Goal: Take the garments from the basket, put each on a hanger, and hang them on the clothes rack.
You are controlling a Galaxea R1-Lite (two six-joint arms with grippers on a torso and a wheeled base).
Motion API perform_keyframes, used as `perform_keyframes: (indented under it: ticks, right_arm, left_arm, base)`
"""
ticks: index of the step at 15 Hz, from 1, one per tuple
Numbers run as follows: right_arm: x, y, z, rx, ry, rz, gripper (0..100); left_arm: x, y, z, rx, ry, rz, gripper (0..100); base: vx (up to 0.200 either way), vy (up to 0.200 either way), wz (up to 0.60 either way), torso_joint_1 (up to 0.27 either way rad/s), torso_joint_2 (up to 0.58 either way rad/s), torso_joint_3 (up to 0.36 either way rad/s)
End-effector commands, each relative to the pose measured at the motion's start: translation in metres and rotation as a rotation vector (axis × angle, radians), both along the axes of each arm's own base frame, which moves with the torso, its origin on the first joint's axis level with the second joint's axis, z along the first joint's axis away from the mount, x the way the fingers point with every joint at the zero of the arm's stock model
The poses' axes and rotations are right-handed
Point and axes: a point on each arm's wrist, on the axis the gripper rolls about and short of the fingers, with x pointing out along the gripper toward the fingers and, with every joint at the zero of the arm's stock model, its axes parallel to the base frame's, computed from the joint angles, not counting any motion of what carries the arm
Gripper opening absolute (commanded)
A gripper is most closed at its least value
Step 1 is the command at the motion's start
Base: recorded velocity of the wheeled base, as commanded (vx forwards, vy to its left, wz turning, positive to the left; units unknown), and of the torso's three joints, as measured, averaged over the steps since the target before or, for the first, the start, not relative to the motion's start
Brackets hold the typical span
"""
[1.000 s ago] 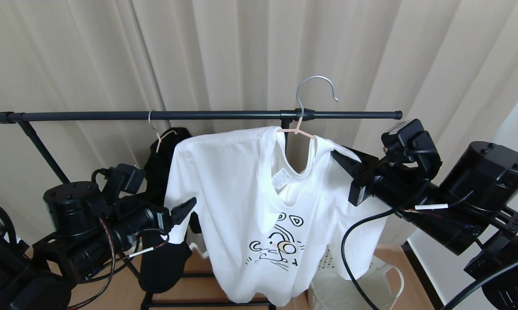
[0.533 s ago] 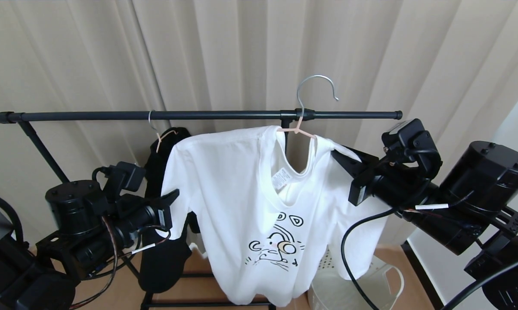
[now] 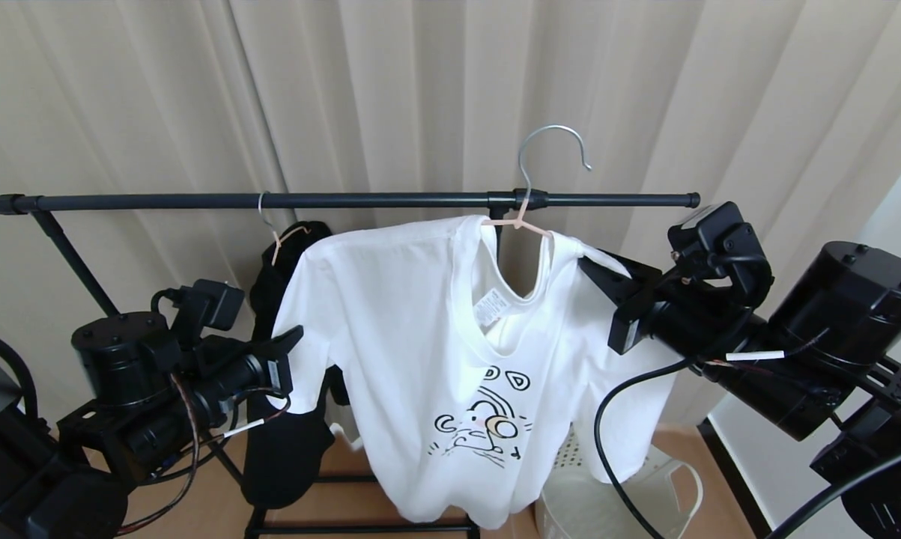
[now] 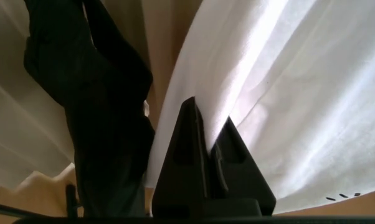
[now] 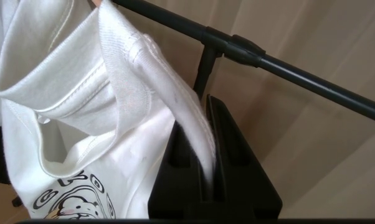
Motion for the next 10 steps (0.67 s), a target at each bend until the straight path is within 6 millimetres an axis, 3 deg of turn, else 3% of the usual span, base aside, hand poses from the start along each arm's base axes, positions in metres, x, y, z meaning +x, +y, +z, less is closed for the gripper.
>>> perform_keyframes:
  ticks: [1, 10]
  right_arm:
    - [0.0017, -0.0037, 0.0013, 0.002, -0.005, -0.013, 0]
    - [0.0059, -0.0124, 0.0046, 0.008, -0.016, -0.042, 0]
  left_arm:
    - [0.0003, 0.0006, -0.0002, 0.0, 0.0, 0.003, 0]
    - [0.0047, 0.0064, -0.0028, 0.003, 0.006, 0.026, 0]
  base:
    - [0.0, 0.0, 0.0, 0.0, 0.0, 0.0]
    - [0.0, 0.0, 0.0, 0.0, 0.0, 0.0]
